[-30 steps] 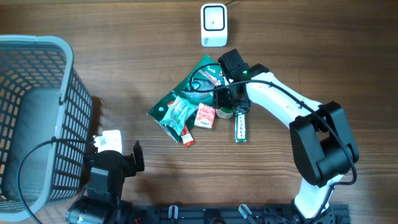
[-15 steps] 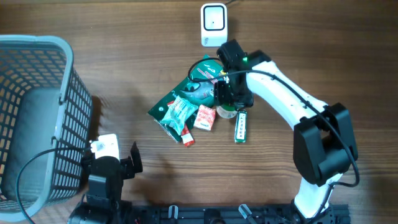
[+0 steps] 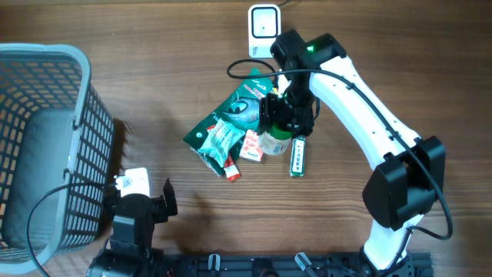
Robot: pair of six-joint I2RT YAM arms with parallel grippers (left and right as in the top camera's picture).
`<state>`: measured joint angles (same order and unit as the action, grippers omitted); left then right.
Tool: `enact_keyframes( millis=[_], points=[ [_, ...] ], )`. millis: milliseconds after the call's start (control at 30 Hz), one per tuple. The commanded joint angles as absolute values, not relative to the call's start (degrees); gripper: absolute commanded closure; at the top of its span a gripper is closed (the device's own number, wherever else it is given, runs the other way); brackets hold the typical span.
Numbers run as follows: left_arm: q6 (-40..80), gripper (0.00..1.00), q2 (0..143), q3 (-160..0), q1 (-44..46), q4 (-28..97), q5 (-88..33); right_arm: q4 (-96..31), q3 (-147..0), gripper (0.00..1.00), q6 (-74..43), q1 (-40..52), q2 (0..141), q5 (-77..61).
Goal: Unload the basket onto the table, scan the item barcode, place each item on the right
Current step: 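Grasp the green-capped jar with the right gripper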
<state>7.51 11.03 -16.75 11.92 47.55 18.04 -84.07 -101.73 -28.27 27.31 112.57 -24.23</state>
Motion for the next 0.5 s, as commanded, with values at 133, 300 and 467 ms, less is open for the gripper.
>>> enact_keyframes(
  millis=[133,300,467],
  points=[
    [6.4,0.0,9.7,-14.1,11.6,47.4,17.6,-87.2,-103.2,0.57,-28.4,27.5,111.9,-28.4],
    [6.4,0.0,9.7,-12.6,11.6,47.3,17.6,-90.1,-103.2,0.57,-28.4,27.5,111.9,-28.4],
    [6.4,0.0,9.7,-12.6,11.6,47.2,17.6,-92.2,-103.0,0.57,-28.4,27.5,111.9,-28.3]
  ],
)
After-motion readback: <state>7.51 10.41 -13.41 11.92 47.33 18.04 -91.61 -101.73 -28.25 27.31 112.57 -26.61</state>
